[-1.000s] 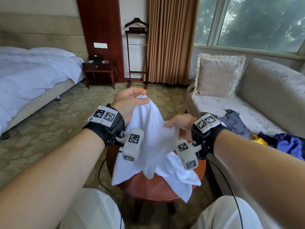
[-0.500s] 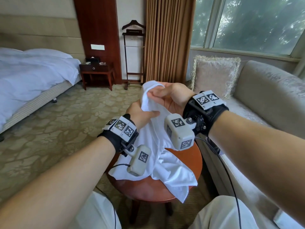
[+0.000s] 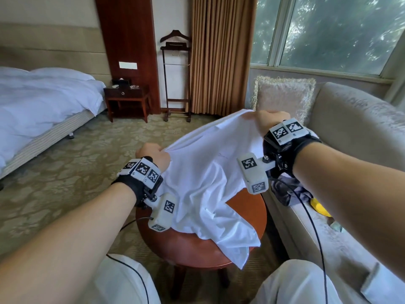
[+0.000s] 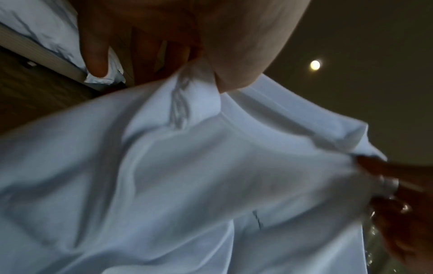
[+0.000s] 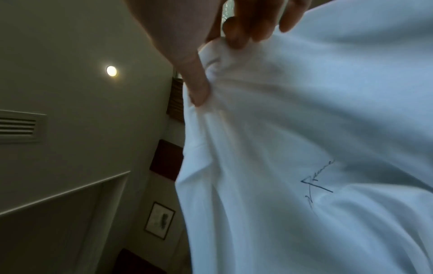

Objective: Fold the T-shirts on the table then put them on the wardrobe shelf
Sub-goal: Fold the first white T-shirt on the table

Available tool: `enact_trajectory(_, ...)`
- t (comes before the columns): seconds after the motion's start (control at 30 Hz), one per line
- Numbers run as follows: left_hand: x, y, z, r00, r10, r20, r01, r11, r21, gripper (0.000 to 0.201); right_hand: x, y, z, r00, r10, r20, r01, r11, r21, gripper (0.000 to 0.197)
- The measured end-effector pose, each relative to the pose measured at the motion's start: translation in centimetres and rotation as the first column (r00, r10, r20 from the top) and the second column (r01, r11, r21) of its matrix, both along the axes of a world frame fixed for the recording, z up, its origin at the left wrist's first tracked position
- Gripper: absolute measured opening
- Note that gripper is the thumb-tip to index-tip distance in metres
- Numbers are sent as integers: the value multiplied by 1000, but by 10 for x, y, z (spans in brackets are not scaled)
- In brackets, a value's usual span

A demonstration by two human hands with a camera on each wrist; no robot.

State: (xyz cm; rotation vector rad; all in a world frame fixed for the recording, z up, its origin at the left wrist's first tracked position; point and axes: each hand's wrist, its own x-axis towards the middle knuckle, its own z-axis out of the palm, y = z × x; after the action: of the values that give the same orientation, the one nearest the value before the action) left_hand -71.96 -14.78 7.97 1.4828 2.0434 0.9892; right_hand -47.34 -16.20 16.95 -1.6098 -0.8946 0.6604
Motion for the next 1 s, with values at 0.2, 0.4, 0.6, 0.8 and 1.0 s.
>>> enact_trajectory(0.2, -13, 4, 13, 946, 70, 316, -89, 995, 46, 17, 19, -7, -15, 985, 51, 165, -20, 983, -185, 32)
enact_trajectory(0.4, -5, -1, 25, 887, 18, 461, -103, 982, 161, 22, 18, -3, -38, 958, 117, 263, -79, 986, -149, 29)
enact_trajectory(0.6, 2, -18, 51, 896, -152, 418, 0, 940, 342, 26, 7, -20, -26, 933, 318, 170, -274, 932, -237, 28)
enact_trajectory(0.8, 13, -52, 89, 907, -277, 317, 106, 879, 465, 30, -8, -52, -7, 567, 788, 238, -644, 605, -468, 39)
enact_trajectory(1.0, 17, -104, 128, 917, -304, 259, 142, 854, 501, 39, -17, -95, 24, 359, 908, 218, -736, 419, -533, 30)
